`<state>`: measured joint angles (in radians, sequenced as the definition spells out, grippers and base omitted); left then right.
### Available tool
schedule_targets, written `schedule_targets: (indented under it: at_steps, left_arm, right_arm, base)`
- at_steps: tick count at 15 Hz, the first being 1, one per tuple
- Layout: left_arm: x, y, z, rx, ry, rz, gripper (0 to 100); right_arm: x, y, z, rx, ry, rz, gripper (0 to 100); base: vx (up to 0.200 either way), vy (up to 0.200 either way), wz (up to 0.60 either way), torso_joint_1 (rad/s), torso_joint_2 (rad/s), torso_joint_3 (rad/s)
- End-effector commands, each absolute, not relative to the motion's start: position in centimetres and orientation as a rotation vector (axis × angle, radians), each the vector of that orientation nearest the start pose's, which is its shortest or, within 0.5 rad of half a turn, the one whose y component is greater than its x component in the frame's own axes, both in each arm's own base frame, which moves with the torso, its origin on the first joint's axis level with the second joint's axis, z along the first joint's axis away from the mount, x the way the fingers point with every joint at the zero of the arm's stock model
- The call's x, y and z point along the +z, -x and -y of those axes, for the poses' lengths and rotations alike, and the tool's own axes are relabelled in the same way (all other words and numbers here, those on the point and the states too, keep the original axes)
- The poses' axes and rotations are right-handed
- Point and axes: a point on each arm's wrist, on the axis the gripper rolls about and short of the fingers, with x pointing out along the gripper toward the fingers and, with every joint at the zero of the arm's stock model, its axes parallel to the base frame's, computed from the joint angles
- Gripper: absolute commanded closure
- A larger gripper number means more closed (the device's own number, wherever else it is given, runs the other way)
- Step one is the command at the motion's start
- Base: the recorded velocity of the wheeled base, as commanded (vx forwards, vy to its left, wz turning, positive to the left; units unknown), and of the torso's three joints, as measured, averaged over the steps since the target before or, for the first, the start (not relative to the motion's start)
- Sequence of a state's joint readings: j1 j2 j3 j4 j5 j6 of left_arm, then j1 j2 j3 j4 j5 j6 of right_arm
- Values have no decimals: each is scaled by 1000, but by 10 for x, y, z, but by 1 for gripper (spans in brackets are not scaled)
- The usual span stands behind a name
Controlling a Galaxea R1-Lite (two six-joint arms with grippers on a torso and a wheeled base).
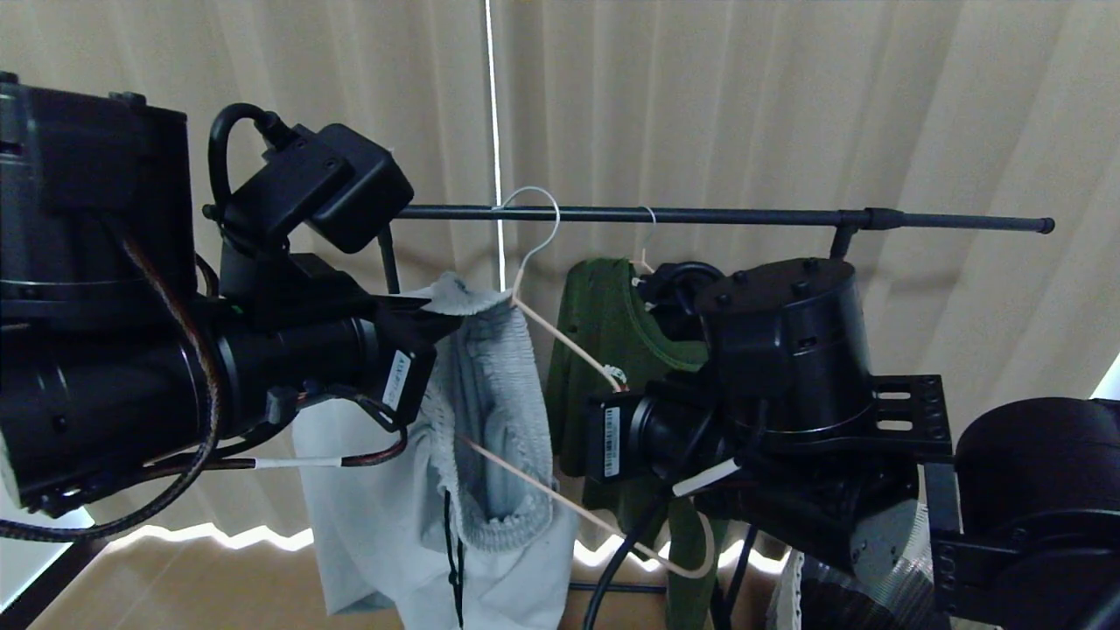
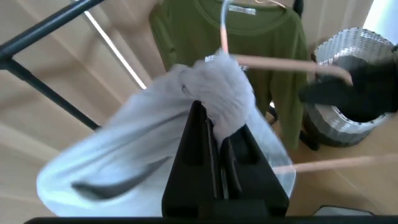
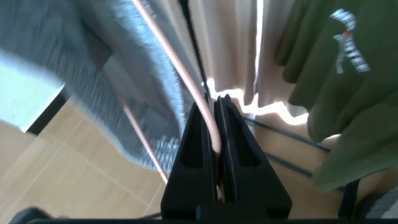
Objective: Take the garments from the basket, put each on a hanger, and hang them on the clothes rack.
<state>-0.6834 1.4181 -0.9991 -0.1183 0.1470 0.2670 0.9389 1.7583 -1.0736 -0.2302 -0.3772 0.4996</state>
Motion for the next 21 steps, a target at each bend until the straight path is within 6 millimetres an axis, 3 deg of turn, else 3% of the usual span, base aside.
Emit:
schedule_targets:
  at_steps: [1, 6, 7, 10, 13, 18, 21]
  left_arm:
    - [263, -189, 150, -567, -382, -211, 100]
    - [252, -188, 151, -580, -397, -245, 100]
    - [252, -187, 152, -584, -398, -245, 0]
    - [252, -184, 154, -602, -404, -239, 0]
    - [246, -175, 147, -602, -394, -208, 0]
    - [239, -162, 131, -590, -430, -61, 0]
    - [249, -175, 120, -504, -545, 29, 0]
  right_arm:
    - [211, -197, -252, 451, -223, -459, 100]
    - [219, -186, -238, 482, -217, -395, 100]
    - [214, -184, -236, 493, -188, -381, 100]
    - [208, -183, -234, 536, -158, -308, 100]
    - [205, -196, -219, 491, -119, -253, 100]
    - [222, -202, -170, 548, -68, -193, 100]
    - [216, -191, -152, 586, -10, -209, 100]
  base:
    - [0, 0, 0, 0, 0, 0]
    - [0, 0, 0, 0, 0, 0]
    - [0, 0, 0, 0, 0, 0]
    - [0, 0, 0, 0, 0, 0]
    - [0, 0, 0, 0, 0, 0]
    - [0, 0, 0, 0, 0, 0]
    - [0, 0, 0, 0, 0, 0]
